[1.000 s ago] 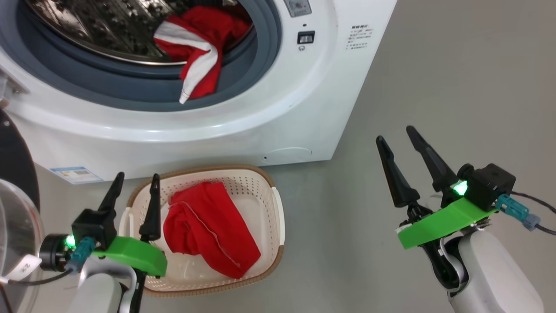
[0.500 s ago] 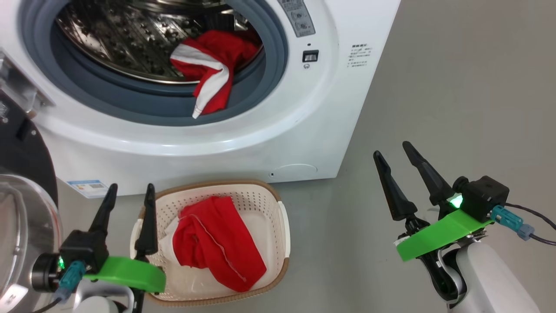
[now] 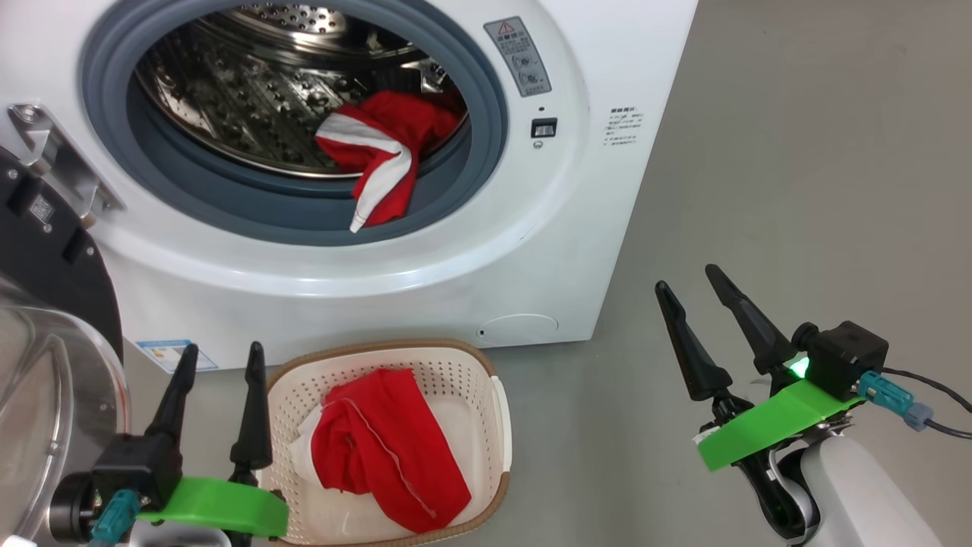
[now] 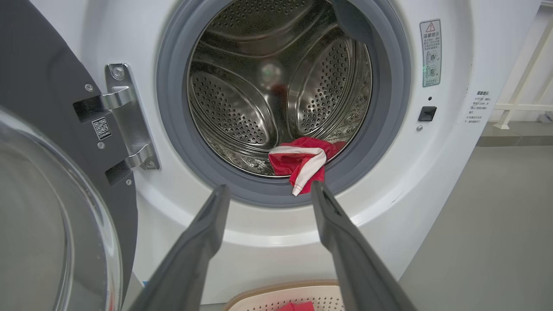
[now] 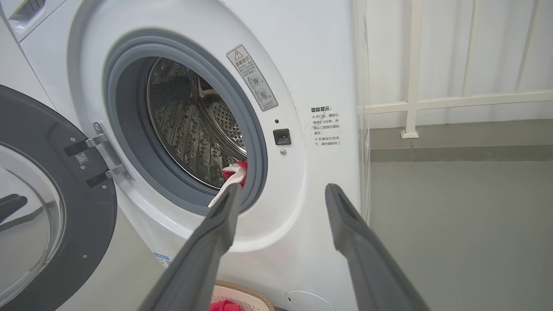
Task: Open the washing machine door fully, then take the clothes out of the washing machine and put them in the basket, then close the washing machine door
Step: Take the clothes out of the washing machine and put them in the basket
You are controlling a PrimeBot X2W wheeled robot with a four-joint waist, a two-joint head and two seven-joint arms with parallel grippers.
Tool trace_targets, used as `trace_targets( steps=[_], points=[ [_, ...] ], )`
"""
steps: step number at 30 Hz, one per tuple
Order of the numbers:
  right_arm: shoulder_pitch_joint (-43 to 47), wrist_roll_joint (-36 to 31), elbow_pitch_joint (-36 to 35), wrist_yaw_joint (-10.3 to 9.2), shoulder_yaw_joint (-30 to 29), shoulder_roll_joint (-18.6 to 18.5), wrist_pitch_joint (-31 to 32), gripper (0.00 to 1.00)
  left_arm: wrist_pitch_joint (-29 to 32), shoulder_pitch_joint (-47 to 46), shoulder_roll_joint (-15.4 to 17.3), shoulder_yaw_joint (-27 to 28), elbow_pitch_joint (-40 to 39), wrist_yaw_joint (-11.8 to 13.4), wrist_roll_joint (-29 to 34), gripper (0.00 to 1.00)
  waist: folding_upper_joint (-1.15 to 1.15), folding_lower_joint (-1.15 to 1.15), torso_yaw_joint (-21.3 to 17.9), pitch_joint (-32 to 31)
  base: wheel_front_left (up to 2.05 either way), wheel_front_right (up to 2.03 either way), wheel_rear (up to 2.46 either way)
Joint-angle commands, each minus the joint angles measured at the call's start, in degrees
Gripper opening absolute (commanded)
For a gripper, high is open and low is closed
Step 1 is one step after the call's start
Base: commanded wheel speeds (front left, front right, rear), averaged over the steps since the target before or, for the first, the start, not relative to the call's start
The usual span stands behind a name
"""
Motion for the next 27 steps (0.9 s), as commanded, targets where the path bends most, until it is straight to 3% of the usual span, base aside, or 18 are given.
trace_targets(
  steps=[1,27],
  points=[
    [0.69,0.79,-1.39,0.09,1.22,-0.26,-0.27,1.00,-0.03,-0.62,1.36,2.41,-1.66,0.42,-0.24,1.00,0.00,0.00,0.00,-0.23,0.00,0.00,0.00],
    [1.66,0.86,-1.03,0.09,1.76,-1.16,-0.27,1.00,-0.08,0.80,1.45,1.82,-2.51,1.12,-1.53,1.00,0.00,0.00,0.09,-1.89,0.00,0.00,0.00]
  ],
)
